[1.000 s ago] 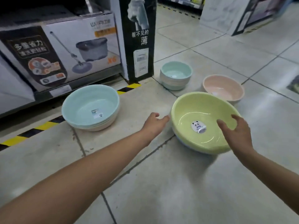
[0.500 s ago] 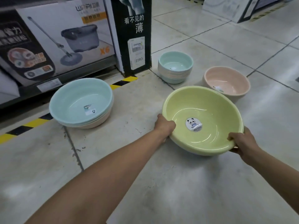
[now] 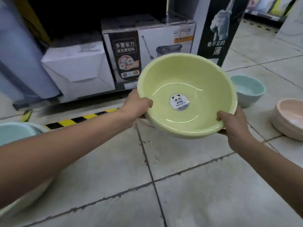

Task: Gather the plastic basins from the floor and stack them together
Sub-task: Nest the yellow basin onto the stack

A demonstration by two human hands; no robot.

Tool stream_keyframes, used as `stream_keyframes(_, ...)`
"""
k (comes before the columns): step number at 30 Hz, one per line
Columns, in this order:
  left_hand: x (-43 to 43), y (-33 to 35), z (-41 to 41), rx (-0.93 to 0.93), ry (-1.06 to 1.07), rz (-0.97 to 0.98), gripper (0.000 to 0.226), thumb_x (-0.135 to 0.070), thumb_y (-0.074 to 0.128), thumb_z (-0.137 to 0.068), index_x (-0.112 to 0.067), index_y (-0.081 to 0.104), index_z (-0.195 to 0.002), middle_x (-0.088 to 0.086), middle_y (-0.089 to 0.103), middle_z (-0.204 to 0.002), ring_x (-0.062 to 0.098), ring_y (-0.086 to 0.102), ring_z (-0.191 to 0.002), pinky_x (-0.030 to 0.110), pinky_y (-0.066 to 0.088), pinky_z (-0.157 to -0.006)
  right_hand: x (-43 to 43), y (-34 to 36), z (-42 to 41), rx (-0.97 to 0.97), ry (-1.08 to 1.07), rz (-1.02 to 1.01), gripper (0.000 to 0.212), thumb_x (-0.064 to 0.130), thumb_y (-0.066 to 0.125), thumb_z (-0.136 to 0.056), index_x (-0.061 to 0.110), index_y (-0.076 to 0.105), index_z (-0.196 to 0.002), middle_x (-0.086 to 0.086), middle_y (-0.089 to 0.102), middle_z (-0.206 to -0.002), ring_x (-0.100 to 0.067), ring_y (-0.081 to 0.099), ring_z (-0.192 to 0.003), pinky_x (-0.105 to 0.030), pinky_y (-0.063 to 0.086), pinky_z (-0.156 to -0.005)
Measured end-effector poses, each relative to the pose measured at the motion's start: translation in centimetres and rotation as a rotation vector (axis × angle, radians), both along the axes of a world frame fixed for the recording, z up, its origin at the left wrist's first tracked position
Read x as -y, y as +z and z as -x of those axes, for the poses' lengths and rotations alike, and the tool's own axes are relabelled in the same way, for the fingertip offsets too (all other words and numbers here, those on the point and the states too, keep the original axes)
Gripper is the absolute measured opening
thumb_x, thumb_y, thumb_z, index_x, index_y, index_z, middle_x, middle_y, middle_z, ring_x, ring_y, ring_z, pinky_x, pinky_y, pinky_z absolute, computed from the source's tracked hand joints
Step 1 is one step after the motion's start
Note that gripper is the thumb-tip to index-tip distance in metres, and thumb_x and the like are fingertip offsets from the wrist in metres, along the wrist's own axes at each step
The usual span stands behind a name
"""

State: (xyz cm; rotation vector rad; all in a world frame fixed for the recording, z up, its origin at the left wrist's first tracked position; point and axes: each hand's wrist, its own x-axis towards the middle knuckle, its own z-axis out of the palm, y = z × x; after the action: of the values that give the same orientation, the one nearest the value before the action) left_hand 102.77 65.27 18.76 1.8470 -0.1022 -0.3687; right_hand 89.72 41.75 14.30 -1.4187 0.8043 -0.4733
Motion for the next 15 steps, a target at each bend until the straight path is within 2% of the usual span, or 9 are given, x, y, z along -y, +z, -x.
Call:
stream_keyframes(3, -9.2, 2.5, -0.8, 0.023, 0.079, 0.024, 0.028, 0.005, 0.054, -0.084, -0.023, 0.054, -0.083, 0.002, 0.065, -0.087, 0.018, 0.063, -0.076, 0.035, 0.060, -0.061, -7.8, 2.4, -3.9, 0.032, 0.119, 0.013, 0.054, -0.002, 0.055, -0.079, 0.022, 0.052, -0.128, 0.005, 0.061, -0.107, -0.018, 0.062, -0.090, -0.031, 0.055, -0.058)
stream_keyframes(5, -15.7, 3.5, -1.1, 0.023, 0.184, 0.030, 0.025, 0.005, 0.054, -0.083, -0.020, 0.057, -0.087, 0.002, 0.065, -0.084, 0.019, 0.062, -0.071, 0.029, 0.057, -0.052, -13.5, 3.4, -6.3, 0.054, 0.178, 0.026, 0.052, -0.002, 0.056, -0.078, 0.023, 0.055, -0.124, 0.006, 0.063, -0.104, -0.020, 0.062, -0.091, -0.036, 0.058, -0.066)
stream_keyframes(8, -25.4, 3.9, -1.3, 0.018, 0.347, 0.044, 0.030, 0.005, 0.056, -0.080, -0.013, 0.059, -0.105, 0.005, 0.065, -0.090, 0.024, 0.063, -0.076, 0.036, 0.059, -0.060, -22.5, 4.3, -9.5, 0.077, 0.266, 0.080, 0.047, -0.001, 0.058, -0.078, 0.023, 0.058, -0.119, 0.008, 0.066, -0.097, -0.020, 0.063, -0.091, -0.036, 0.057, -0.072)
stream_keyframes(11, -34.8, 3.4, -0.9, 0.014, 0.473, 0.049, 0.033, 0.003, 0.058, -0.079, -0.010, 0.058, -0.109, 0.009, 0.065, -0.096, 0.028, 0.062, -0.081, 0.037, 0.059, -0.058, -31.1, 4.8, -11.8, 0.067, 0.360, 0.117, 0.043, 0.004, 0.059, -0.075, 0.031, 0.058, -0.109, 0.010, 0.067, -0.097, -0.020, 0.065, -0.094, -0.037, 0.057, -0.081)
stream_keyframes(13, -40.1, 2.7, -0.5, -0.005, 0.531, 0.065, 0.042, 0.001, 0.059, -0.079, -0.005, 0.056, -0.120, 0.013, 0.065, -0.106, 0.029, 0.063, -0.083, 0.032, 0.057, -0.052, -36.1, 4.8, -12.7, 0.056, 0.410, 0.145, 0.040, 0.003, 0.059, -0.076, 0.027, 0.057, -0.108, 0.011, 0.066, -0.094, -0.015, 0.063, -0.087, -0.030, 0.055, -0.072)
stream_keyframes(15, -44.6, 2.1, 0.2, -0.010, 0.565, 0.073, 0.041, 0.001, 0.059, -0.080, -0.003, 0.055, -0.120, 0.013, 0.064, -0.104, 0.028, 0.063, -0.081, 0.030, 0.057, -0.051, -40.4, 4.7, -13.2, 0.049, 0.452, 0.165, 0.036, 0.003, 0.059, -0.079, 0.024, 0.056, -0.109, 0.013, 0.063, -0.090, -0.008, 0.059, -0.080, -0.023, 0.047, -0.058)
